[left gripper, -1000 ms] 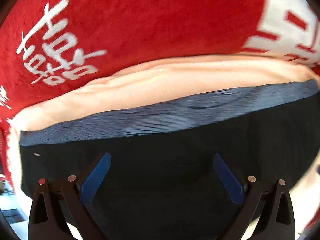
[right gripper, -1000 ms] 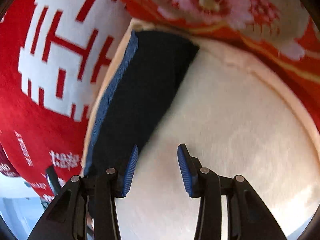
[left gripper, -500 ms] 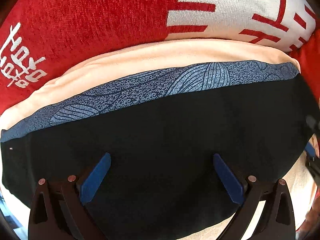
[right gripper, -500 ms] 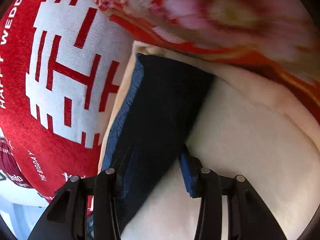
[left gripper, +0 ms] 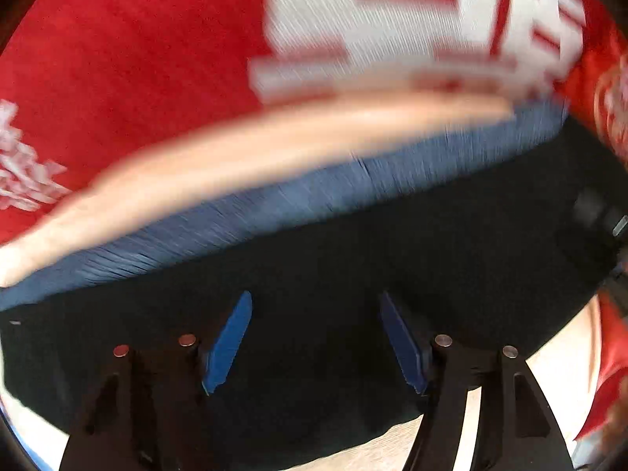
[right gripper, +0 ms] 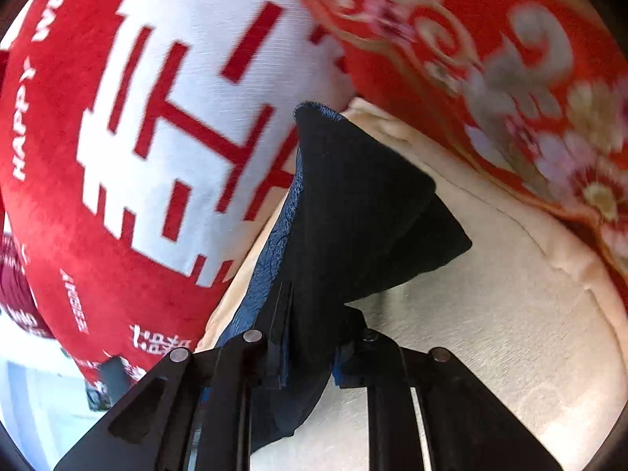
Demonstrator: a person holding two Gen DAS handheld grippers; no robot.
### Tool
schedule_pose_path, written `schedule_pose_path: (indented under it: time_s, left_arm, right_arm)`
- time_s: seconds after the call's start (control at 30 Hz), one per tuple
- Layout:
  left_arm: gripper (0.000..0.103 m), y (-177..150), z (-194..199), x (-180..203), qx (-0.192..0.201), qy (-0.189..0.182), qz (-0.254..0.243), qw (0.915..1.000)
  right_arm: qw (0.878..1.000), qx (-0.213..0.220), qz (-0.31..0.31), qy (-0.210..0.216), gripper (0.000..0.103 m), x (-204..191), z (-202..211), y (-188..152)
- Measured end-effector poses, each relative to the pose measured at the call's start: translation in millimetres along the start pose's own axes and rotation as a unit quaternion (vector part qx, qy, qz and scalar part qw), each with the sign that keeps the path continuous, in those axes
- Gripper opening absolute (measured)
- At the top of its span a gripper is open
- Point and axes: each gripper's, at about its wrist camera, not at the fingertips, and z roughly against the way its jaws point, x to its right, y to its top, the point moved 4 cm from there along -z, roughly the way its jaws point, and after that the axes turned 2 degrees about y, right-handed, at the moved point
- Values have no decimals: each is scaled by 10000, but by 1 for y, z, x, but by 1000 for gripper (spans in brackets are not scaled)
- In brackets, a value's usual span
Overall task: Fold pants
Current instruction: 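Grasp the pant leg ends with the right tool and lift them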
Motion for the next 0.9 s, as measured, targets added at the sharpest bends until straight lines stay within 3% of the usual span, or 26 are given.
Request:
schedule_pose_path:
  time_s: [0.03, 0.1, 0.17, 0.4, 0.53, 0.77, 0.9]
  left_arm:
    - [71, -2, 3, 1, 291, 38, 14, 9996]
    - [71, -4, 7, 4, 479, 156, -114, 9987]
    - [71, -2, 10, -2, 390, -12, 24, 9992]
    - [75, -6, 23, -8, 281, -290, -173, 9990]
    - [75, -16, 57, -48, 373, -554, 151, 9977]
    - [75, -55, 108, -189, 426, -271, 663, 9965]
    - [75, -81, 111, -261, 195, 74, 1023, 9945]
  right_arm:
    - [9999, -50, 146, -61, 17, -6, 0, -2]
    - [9992, -43, 367, -168, 17, -16, -1, -3]
    - [9980, -47, 578, -242, 17, -27, -1, -4]
    - [9855, -63, 1559, -668, 17, -82, 0, -19]
    - [9702, -88, 2242, -921, 17, -125, -3, -41]
    - [9165, -366, 3713, -1444, 19, -199, -45, -124]
    - [8672, -736, 4568, -1840, 27, -221, -108, -198]
